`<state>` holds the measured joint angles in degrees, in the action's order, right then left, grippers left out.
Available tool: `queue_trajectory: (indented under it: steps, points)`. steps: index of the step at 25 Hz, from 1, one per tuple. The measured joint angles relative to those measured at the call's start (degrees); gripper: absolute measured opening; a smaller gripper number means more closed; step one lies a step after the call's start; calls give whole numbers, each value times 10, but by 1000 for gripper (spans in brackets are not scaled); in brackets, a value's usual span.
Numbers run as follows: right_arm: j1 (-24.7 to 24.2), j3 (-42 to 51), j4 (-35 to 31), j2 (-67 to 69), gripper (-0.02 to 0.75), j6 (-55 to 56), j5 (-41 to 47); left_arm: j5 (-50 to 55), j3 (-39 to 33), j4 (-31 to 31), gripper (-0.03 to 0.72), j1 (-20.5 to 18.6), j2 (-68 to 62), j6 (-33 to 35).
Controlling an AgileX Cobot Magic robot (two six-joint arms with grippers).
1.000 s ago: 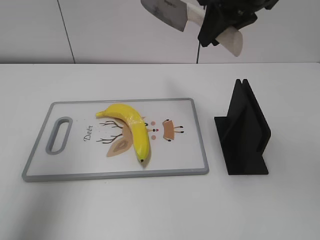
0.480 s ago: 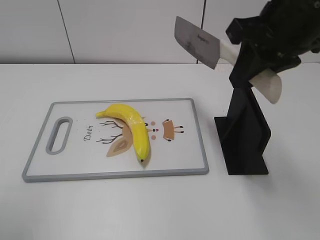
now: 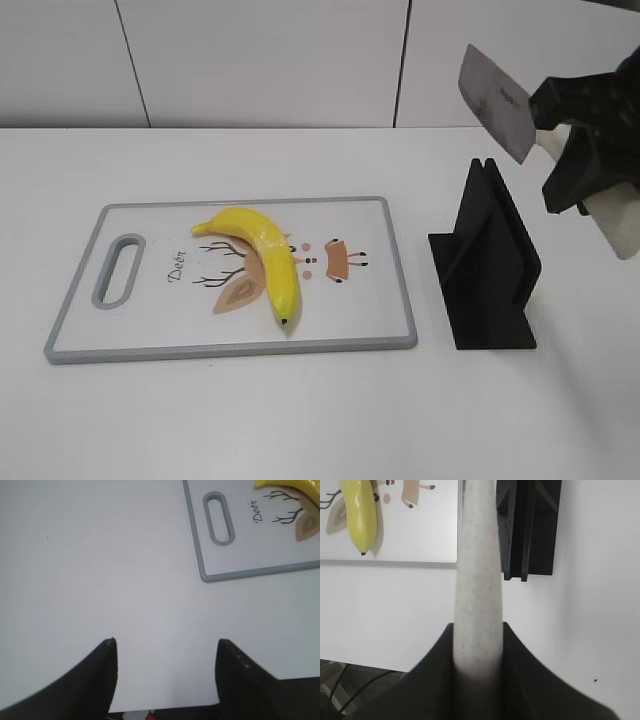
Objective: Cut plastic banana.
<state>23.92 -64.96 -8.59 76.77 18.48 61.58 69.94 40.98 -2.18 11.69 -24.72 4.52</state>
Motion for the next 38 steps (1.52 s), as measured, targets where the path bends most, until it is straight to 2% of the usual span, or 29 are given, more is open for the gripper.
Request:
queue_trajectory:
  steps: [8,13,23,38]
  points:
    - [0,0,37,-2,167,49,-2,0,-88,22,581,0,170,0]
    - [0,0,57,-2,167,64,-2,2,-103,31,581,0,247,0]
    - [0,18,58,30,167,57,-20,-64,-130,32,581,0,250,0]
    - [0,18,56,102,167,33,-41,-76,-130,33,581,0,250,0]
